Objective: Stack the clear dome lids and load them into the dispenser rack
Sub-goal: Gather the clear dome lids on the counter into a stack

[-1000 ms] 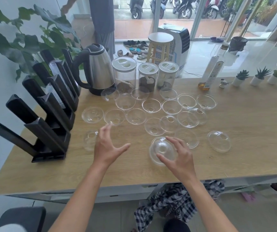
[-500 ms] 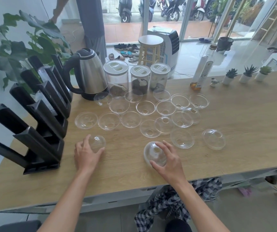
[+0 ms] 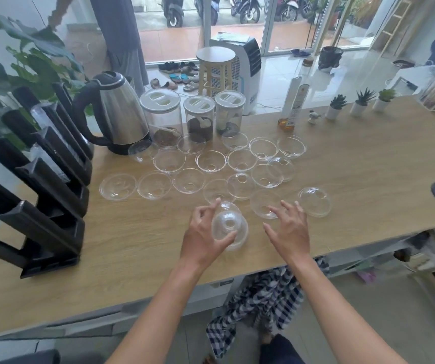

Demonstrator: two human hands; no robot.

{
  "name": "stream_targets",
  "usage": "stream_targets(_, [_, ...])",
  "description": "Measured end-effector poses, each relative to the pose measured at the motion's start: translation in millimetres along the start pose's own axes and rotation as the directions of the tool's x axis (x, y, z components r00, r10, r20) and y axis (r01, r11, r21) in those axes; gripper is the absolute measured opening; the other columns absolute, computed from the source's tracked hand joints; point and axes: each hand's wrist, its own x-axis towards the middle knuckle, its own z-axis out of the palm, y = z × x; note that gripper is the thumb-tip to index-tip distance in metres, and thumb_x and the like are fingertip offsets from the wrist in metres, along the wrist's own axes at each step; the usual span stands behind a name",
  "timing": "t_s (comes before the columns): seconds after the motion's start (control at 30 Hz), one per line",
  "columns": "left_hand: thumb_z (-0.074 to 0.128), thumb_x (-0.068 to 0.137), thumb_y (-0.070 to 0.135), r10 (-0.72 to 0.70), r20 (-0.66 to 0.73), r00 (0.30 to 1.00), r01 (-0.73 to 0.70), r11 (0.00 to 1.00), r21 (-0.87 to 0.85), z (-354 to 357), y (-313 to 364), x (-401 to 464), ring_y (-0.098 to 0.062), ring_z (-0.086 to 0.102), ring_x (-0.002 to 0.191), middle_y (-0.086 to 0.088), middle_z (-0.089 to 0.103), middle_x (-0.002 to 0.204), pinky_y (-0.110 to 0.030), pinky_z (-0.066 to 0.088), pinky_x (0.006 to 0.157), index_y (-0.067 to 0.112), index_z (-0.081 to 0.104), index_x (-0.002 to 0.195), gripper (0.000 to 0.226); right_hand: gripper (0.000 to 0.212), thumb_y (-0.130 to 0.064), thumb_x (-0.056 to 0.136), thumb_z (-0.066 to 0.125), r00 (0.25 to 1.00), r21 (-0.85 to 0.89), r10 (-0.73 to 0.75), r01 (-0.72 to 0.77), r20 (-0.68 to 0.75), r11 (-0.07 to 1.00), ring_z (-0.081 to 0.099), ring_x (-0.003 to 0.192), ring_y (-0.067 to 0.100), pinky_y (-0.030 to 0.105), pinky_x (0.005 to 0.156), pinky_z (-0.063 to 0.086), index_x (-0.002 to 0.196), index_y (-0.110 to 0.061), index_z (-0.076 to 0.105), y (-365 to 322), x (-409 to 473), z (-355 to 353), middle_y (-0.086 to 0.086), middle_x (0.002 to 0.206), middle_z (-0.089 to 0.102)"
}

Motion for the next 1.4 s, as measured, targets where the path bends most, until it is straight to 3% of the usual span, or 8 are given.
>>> stream_targets(0.2, [0.085, 0.076, 0.045, -0.076, 0.067, 0.995, 0.07, 0.995, 0.076, 30.2, 5.7, -2.1, -0.016, 0.056, 0.114, -0.001, 0.048, 0.131, -0.027, 0.053, 0.096, 0.032, 0.035, 0.156, 0.095, 0.02, -0.017, 0.088, 0.08, 0.999, 0.016, -0.038, 0.037, 0.026, 0.999, 0.033, 0.15, 0.035, 0.047, 0.122, 0.034, 0.108, -0.018, 0.08, 15.9, 13.3, 0.6, 0.01, 0.143, 0.062])
stream_targets(0.4, [0.088, 0.072, 0.041, -0.154, 0.053, 0.987, 0.15, 0.987, 0.061, 51.4, 13.7, -5.6, -0.016, 0.055, 0.119, -0.002, 0.048, 0.138, -0.024, 0.049, 0.098, 0.018, 0.034, 0.154, 0.101, 0.012, -0.016, 0.086, 0.081, 0.996, 0.152, -0.071, 0.079, -0.057, 0.985, 0.053, 0.128, 0.034, 0.048, 0.1, 0.054, 0.098, -0.018, 0.082, 32.0, 20.2, -9.1, 0.006, 0.116, 0.076])
stream_targets(0.53, [0.089, 0.069, 0.04, -0.194, 0.024, 0.981, 0.193, 0.981, 0.024, 64.6, 26.8, 0.3, -0.018, 0.054, 0.124, -0.003, 0.05, 0.14, -0.031, 0.049, 0.104, 0.016, 0.039, 0.147, 0.096, 0.014, -0.016, 0.085, 0.082, 0.987, 0.284, -0.114, 0.143, -0.116, 0.948, 0.054, 0.103, 0.021, 0.021, 0.079, 0.047, 0.098, -0.02, 0.083, 37.0, 23.0, -28.8, 0.002, 0.094, 0.077])
stream_targets(0.7, [0.09, 0.068, 0.037, -0.224, -0.016, 0.974, 0.224, 0.975, -0.014, 80.1, 37.7, 7.4, -0.018, 0.051, 0.13, -0.003, 0.051, 0.144, -0.026, 0.042, 0.107, 0.016, 0.036, 0.151, 0.101, 0.018, -0.02, 0.081, 0.085, 0.988, 0.477, -0.108, 0.147, -0.108, 0.866, 0.059, 0.092, 0.015, 0.003, 0.076, 0.04, 0.099, -0.024, 0.083, 42.7, 30.5, -55.7, -0.01, 0.083, 0.075])
stream_targets(0.97, [0.089, 0.066, 0.053, -0.249, -0.105, 0.963, 0.245, 0.968, -0.047, 75.7, 45.9, -4.6, -0.019, 0.039, 0.144, -0.004, 0.038, 0.158, -0.043, 0.04, 0.117, 0.017, 0.025, 0.159, 0.119, 0.021, -0.024, 0.081, 0.086, 0.966, 0.86, 0.053, -0.249, 0.253, 0.445, 0.076, 0.089, 0.007, 0.022, 0.083, 0.058, 0.101, -0.022, 0.08, 35.2, 40.6, -85.7, -0.007, 0.092, 0.082])
stream_targets(1.1, [0.085, 0.063, 0.066, -0.193, -0.194, 0.962, 0.177, 0.98, -0.095, 58.6, 61.0, -8.5, -0.012, 0.046, 0.136, 0.0, 0.047, 0.15, -0.03, 0.041, 0.111, 0.017, 0.033, 0.156, 0.117, 0.042, -0.027, 0.072, 0.084, 0.893, 0.878, 0.016, -0.446, 0.45, 0.175, 0.074, 0.094, 0.014, 0.033, 0.085, 0.057, 0.111, -0.014, 0.074, 22.7, 41.0, -82.9, 0.001, 0.091, 0.081])
stream_targets(1.27, [0.083, 0.063, 0.067, -0.078, -0.234, 0.969, 0.037, 0.984, -0.176, 41.9, 80.9, -2.3, 0.002, 0.05, 0.127, 0.015, 0.05, 0.145, -0.009, 0.039, 0.102, 0.024, 0.041, 0.152, 0.107, 0.043, -0.023, 0.075, 0.08, 0.77, 0.778, -0.115, -0.626, 0.627, 0.052, 0.072, 0.08, 0.009, 0.036, 0.088, 0.056, 0.116, -0.016, 0.07, 2.2, 35.2, -70.7, -0.002, 0.087, 0.078])
stream_targets(1.4, [0.081, 0.065, 0.068, -0.062, -0.256, 0.965, 0.031, 0.992, -0.124, 40.4, 78.1, 3.3, -0.003, 0.058, 0.119, 0.007, 0.062, 0.135, -0.019, 0.047, 0.1, 0.024, 0.048, 0.147, 0.098, 0.045, -0.027, 0.073, 0.082, 0.767, 0.771, -0.079, -0.63, 0.636, 0.095, 0.07, 0.088, 0.017, 0.039, 0.089, 0.057, 0.115, -0.015, 0.07, -3.1, 35.2, -63.2, 0.002, 0.09, 0.08])
